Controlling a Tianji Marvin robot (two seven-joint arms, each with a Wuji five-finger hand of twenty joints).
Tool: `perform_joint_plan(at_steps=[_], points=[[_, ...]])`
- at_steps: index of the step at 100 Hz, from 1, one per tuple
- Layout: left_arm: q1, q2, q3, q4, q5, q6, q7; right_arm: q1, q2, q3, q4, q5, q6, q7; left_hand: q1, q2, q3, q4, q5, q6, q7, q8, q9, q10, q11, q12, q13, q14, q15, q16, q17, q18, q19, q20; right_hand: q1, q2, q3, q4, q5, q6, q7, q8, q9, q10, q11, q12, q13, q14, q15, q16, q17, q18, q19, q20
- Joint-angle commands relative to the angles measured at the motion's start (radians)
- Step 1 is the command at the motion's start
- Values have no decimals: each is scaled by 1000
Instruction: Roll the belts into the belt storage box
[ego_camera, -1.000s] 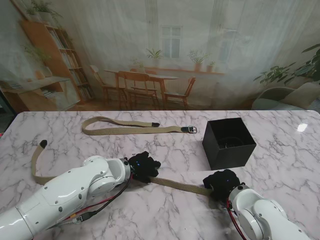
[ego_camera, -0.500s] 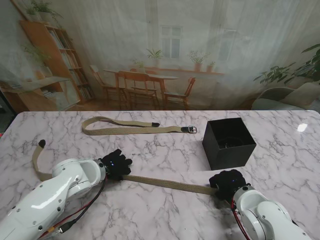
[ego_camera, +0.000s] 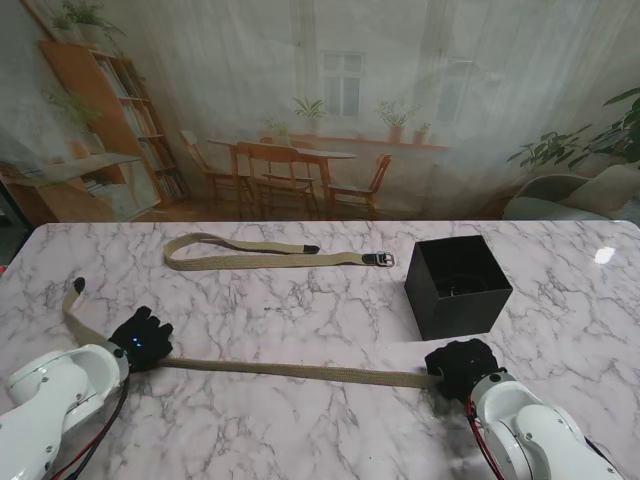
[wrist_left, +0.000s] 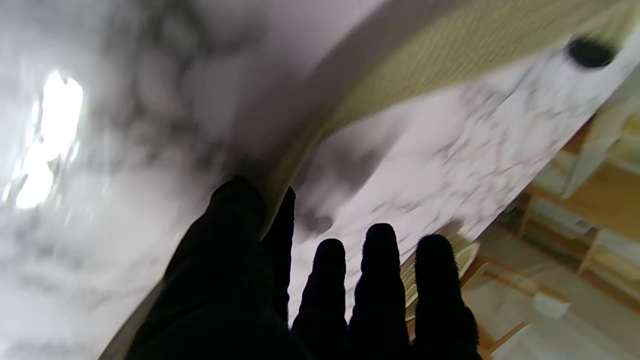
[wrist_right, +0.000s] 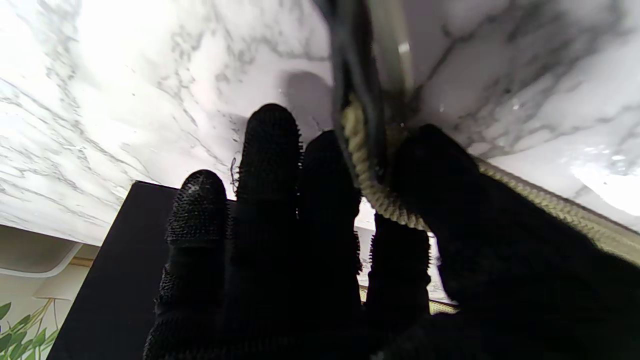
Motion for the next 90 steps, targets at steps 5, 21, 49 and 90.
perform_joint_plan(at_steps=[5,21,49,90], points=[[58,29,-60,36,49,36,-3,-4,3,6,12,-11,14,5,73,-7,26,-11,106,-78,-31,-59,19,-3,-4,1,24,0,-21,-14,-10,15,-18,-7,128,67,122,32,100,-26,66,46,57,24,38,16,37,-8,30,12,7,25,8,-10],[100,29,-127,43,89,79,37,0,4,5,16,-11,18,8,74,-1,24,-12,108,-82,-29,-57,23,-5,-2,1,27,-1,-20,-14,-10,15,-19,-7,129,68,122,32,100,-25,66,47,57,25,37,18,38,-8,29,13,8,26,8,-12],[143,28,-200,61,137,152,73,7,4,3,24,-14,23,3,72,11,17,-13,101,-81,-36,-61,31,-9,0,2,31,-2,-21,-14,-10,18,-20,-8,127,70,118,32,95,-24,64,47,55,22,35,19,37,-9,27,13,6,24,8,-14],[147,19,-227,42,112,187,110,36,2,-41,48,-22,74,-22,-227,51,-86,-3,-81,37,-440,-252,8,22,-37,-18,37,13,-35,-21,-11,55,-46,-19,51,127,-18,37,-8,-9,13,-69,-14,-19,34,-23,-86,-7,-39,-22,-97,55,8,30]])
